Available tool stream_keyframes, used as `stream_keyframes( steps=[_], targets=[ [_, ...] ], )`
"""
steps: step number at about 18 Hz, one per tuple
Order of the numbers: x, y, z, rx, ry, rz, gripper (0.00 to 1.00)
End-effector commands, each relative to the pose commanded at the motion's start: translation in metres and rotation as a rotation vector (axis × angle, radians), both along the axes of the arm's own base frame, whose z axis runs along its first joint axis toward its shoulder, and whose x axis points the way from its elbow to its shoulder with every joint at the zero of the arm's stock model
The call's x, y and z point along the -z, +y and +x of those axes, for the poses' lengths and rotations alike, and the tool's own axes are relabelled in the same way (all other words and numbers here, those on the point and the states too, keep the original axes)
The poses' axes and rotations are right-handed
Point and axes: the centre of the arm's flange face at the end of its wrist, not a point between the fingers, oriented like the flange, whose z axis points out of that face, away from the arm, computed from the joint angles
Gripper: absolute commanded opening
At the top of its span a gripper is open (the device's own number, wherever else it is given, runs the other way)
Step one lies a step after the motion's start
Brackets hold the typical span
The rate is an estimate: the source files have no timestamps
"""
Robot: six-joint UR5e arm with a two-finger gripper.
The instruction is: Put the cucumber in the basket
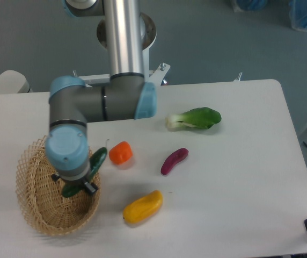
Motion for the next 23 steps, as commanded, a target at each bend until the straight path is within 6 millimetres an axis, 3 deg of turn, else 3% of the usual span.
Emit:
stream_keyframes(
  steps=[2, 4, 5, 8, 14, 16, 20, 23],
  targets=[
    [0.007, 0.006, 0.015, 0.022, 0.004, 0.003, 0.31],
    [0.011, 0.009, 0.016, 0.023, 0.005, 0.014, 0.58],
    [0.012, 0.011, 0.018, 0.029, 0.009, 0.023, 0.8],
    [0.012, 0.013, 0.018, 0.031, 0.02, 0.033, 1.0],
    [-0.001, 0.015, 0.017, 0.047, 0.034, 0.055, 1.0],
    [-0.009, 0.017, 0.006, 0.042, 0.042, 0.072, 1.0],
    [-0.017, 0.002, -0.046, 0.067, 0.048, 0.09, 1.0],
    [-0.026, -0.018, -0.097, 0.082, 0.054, 0.109, 1.0]
  ],
)
